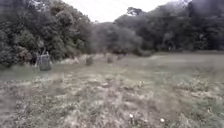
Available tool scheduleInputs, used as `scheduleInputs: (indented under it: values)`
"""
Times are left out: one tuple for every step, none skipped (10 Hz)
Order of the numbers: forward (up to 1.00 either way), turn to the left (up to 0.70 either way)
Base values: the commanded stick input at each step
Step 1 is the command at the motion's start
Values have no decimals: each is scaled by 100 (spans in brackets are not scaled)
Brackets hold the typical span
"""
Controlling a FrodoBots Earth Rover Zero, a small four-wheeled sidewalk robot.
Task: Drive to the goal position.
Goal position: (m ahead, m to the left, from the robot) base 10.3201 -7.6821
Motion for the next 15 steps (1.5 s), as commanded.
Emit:
scheduleInputs:
  values:
    - [50,0]
    - [50,0]
    - [50,0]
    - [50,0]
    - [50,0]
    - [50,0]
    - [50,0]
    - [50,0]
    - [50,0]
    - [50,0]
    - [50,0]
    - [50,0]
    - [50,0]
    - [50,0]
    - [50,0]
